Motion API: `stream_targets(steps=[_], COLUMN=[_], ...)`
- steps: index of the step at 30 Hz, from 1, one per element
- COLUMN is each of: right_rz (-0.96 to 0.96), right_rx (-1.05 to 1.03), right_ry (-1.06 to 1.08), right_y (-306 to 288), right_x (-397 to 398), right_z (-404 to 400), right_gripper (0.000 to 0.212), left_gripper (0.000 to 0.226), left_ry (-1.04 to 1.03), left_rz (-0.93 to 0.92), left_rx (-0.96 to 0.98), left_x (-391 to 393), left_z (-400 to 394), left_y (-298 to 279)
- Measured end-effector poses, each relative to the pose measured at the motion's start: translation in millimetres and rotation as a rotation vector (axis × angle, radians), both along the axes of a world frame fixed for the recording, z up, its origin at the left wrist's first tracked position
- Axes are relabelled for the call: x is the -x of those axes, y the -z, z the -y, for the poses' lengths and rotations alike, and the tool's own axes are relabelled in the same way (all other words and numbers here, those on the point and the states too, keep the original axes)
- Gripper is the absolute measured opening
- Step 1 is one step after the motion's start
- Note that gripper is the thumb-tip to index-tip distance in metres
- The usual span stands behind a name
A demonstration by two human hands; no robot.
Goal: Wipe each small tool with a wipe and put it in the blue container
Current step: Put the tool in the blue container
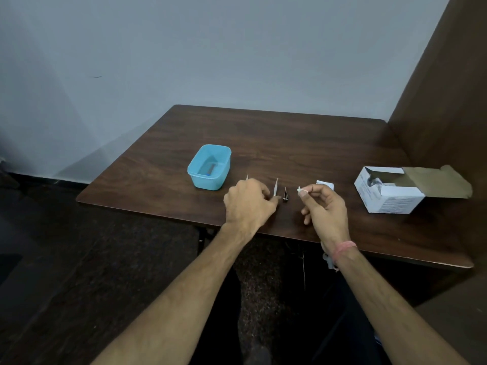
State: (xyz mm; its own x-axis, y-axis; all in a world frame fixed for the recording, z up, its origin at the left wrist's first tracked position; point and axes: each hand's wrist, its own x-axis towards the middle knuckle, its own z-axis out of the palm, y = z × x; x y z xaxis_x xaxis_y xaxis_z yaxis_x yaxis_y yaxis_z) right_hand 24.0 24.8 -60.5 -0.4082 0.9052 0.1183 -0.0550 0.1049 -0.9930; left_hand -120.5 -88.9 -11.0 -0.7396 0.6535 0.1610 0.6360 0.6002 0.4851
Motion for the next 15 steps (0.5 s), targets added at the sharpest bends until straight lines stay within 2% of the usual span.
stream_targets(steps=[3, 7, 11, 15], right_rz=[0.017, 0.019, 0.002, -0.048], right_rx=[0.008, 0.012, 0.017, 0.024], right_ry=[0.001, -0.023, -0.035, -0.103], right_y=[-0.6, -3.2, -5.4, -8.2], right_x=[-0.1, 0.0, -1.2, -12.0], right_z=[0.4, 3.0, 3.5, -1.8], right_gripper=[0.004, 0.004, 0.003, 0.002], left_gripper=[0.023, 0.007, 0.007, 0.011], left_ry=[-0.03, -0.105, -0.161, -0.169], left_rz=[0.016, 0.069, 0.141, 0.203], left_rx=[0.036, -0.029, -0.1, -0.253], left_x=[-4.7, -4.7, -11.1, -22.5], left_z=[-5.6, -6.0, -3.1, 12.5], left_y=[0.3, 3.7, 6.4, 3.3])
